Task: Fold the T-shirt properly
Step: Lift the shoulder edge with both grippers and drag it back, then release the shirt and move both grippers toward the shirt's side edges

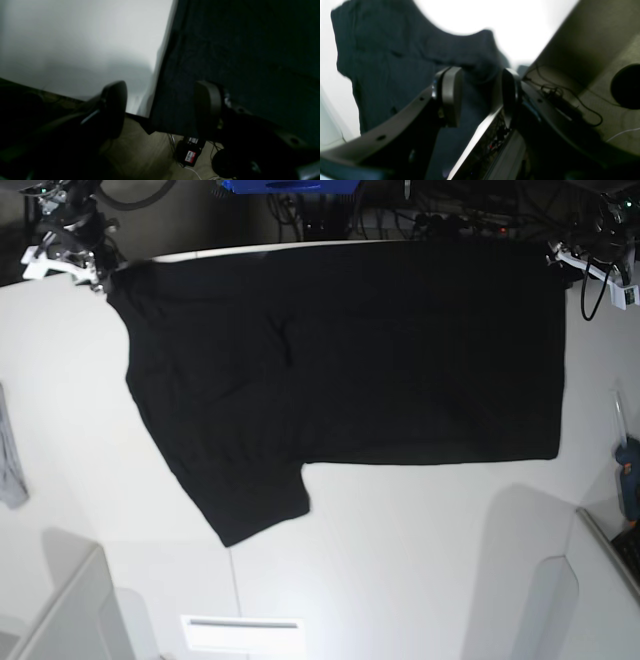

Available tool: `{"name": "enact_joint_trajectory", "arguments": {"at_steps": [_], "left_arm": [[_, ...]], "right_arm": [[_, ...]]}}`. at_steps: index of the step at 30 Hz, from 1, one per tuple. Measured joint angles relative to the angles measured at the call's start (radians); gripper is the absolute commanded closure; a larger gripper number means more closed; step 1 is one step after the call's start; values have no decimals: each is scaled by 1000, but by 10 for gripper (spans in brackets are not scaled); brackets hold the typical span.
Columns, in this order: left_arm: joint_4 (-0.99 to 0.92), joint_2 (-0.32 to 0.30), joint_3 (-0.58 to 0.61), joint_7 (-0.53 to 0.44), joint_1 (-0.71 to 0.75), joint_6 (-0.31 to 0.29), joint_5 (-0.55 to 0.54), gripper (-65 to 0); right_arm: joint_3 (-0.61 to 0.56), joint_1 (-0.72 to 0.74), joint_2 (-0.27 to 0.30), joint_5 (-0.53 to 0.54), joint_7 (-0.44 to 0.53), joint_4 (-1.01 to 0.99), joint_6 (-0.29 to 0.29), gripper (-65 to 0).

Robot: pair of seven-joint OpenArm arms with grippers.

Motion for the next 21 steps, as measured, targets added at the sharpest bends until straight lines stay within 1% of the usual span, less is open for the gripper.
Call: {"name": "enact_joint_trajectory", "arguments": {"at_steps": [3, 6, 8, 9, 10, 11, 12, 14, 15, 17, 19, 21], "left_arm": [[0, 2, -57, 0, -16, 0, -2, -405], [1, -11, -127, 3, -30, 0, 4, -405], [0, -40, -142, 4, -38, 0, 5, -402], [0, -60, -142, 3, -47, 0, 5, -400], [0, -75, -142, 4, -60, 0, 5, -397], [0, -84, -142, 3, -72, 0, 5, -378], [0, -92, -142, 1, -84, 0, 2, -344], [0, -97, -140, 1, -106, 0, 3, -234], [0, -98, -140, 5, -123, 0, 3, -158], [0, -109, -135, 0, -144, 0, -5, 0], [0, -132, -108, 3, -152, 7, 9, 0], [0, -163, -33, 5, -146, 7, 20, 0]], "right_arm": [[41, 2, 0, -4, -3, 0, 0, -255], [74, 5, 0, -4, -2, 0, 1, -257], [77, 14, 8, -10, -1, -1, 2, -257], [77, 31, 20, -13, -7, -3, 10, -257], [74, 55, 36, -14, -11, -5, 40, -254], [73, 82, 52, -13, -10, -5, 76, -252], [73, 109, 62, -6, -5, -3, 96, -252], [68, 146, 72, -6, -4, -1, 135, -252], [58, 159, 77, -11, -6, -3, 140, -251], [6, 176, 104, -6, -9, -19, 158, -251], [-57, 223, 141, -15, -7, -64, 158, -251], [-120, 268, 183, -6, -3, -119, 164, -251]]}}
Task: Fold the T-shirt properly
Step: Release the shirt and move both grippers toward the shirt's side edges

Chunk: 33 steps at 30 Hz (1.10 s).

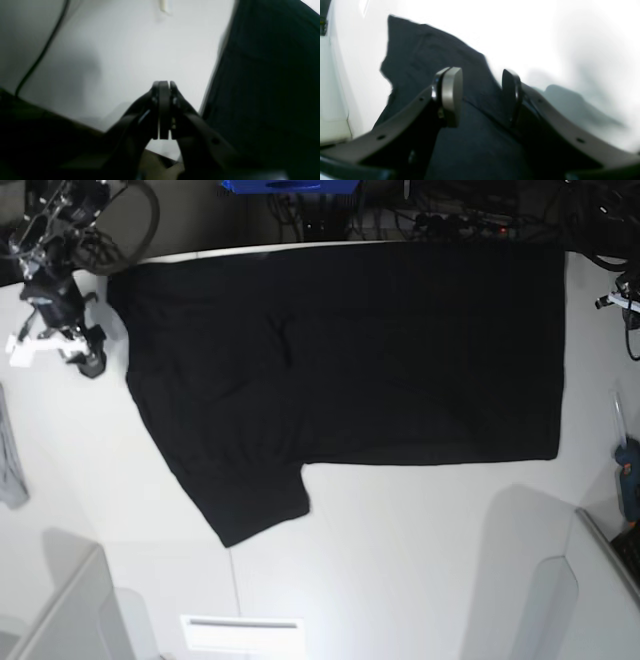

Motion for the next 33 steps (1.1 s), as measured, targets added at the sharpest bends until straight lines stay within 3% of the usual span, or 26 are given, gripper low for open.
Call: {"name": "enact_joint_trajectory", "arguments": {"at_steps": [3, 6, 11, 14, 17, 21, 24, 27, 30, 33], "left_arm": [[0, -19, 90, -6, -11, -7, -26, 0], [0, -18, 101, -8, -16, -11, -24, 0], [-4, -17, 104, 2, -42, -7, -14, 0], [-4, -19, 134, -8, -56, -14, 47, 0], [-6, -19, 157, -4, -52, -11, 165, 0], [-8, -16, 192, -64, -50, -11, 184, 0], [-20, -14, 197, -120, -50, -12, 184, 0], [-48, -14, 190, -116, -45, -12, 189, 0], [-56, -14, 189, -111, -45, -11, 192, 0], [-64, -15, 189, -118, -51, -11, 188, 0]], "right_arm": [[-63, 67, 37, -6, -2, -73, -1, -251], [-120, 146, 77, -6, 3, -151, 2, -257], [-271, 298, 167, -3, 76, -352, 111, -255], [-370, 373, 209, -77, 122, -453, 111, -260], [-439, 442, 217, -159, 134, -538, 121, -344], [-468, 544, 208, -235, 130, -673, 123, -420], [-468, 600, 216, -243, 137, -747, 204, -425], [-468, 658, 217, -250, 135, -855, 287, -425], [-472, 722, 211, -364, 134, -958, 319, -425], [-469, 753, 211, -480, 171, -1000, 406, -419]]}}
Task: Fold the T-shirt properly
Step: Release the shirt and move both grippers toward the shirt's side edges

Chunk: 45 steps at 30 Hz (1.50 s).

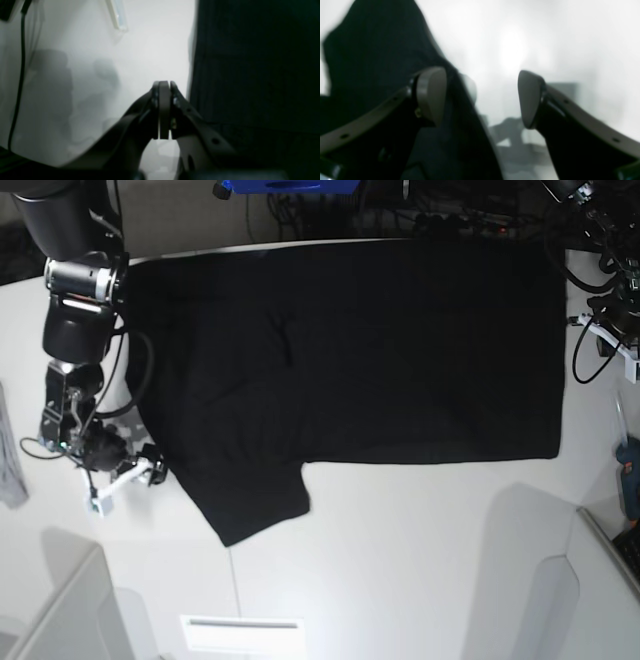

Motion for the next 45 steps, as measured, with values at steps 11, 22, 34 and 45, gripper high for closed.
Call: {"name": "enact_joint_trajectory", "arguments": {"at_steps": [11, 22, 34, 45], "left_arm": [[-41, -1, 4, 0, 0, 0, 1, 0], [-41, -2, 4, 0, -2, 0, 1, 0], [-72, -3, 5, -7, -53, 0, 0, -99], [-276, -31, 117, -7, -324, 8, 173, -523]], "right_arm": [[-29, -10, -8, -51, -3, -22, 156, -417], [-97, -31, -34, -42, 76, -11, 157, -416], [-99, -61, -34, -26, 119, -16, 157, 0], [-100, -63, -37, -19, 115, -16, 137, 0]]}}
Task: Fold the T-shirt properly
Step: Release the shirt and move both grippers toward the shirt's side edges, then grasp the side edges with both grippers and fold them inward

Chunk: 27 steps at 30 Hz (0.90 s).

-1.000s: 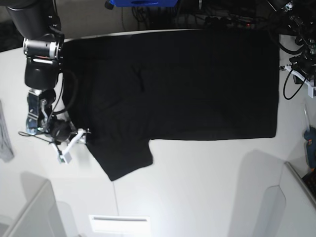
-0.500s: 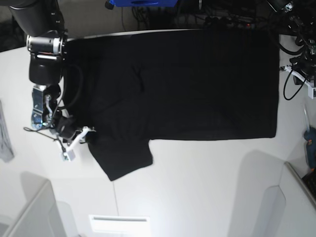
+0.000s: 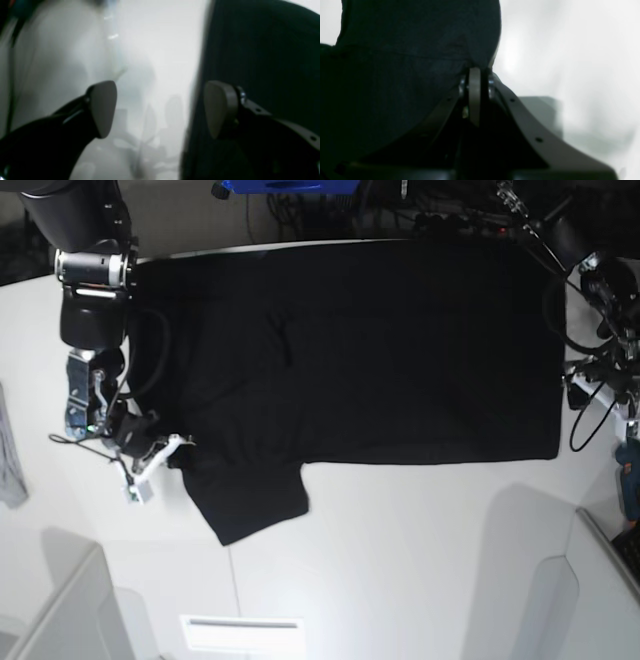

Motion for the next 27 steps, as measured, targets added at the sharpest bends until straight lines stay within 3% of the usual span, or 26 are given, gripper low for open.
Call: {"name": "enact_joint_trajectory", "arguments": {"at_steps": [11, 15, 23, 27], "left_arm": [[-310, 2, 50, 0, -241, -2, 62, -522], [-406, -2, 51, -92, -290, 0, 65, -522], [-573, -35, 50, -135, -350, 2, 71, -522], [-620, -42, 88, -220, -365, 95, 63, -522]], "right_arm": [[0, 0, 1, 2, 0, 4, 0, 0], [0, 0, 1, 0, -3, 6, 0, 0], [0, 0, 3, 0, -4, 6, 0, 0], [0, 0, 4, 0, -3, 6, 0, 0]]}}
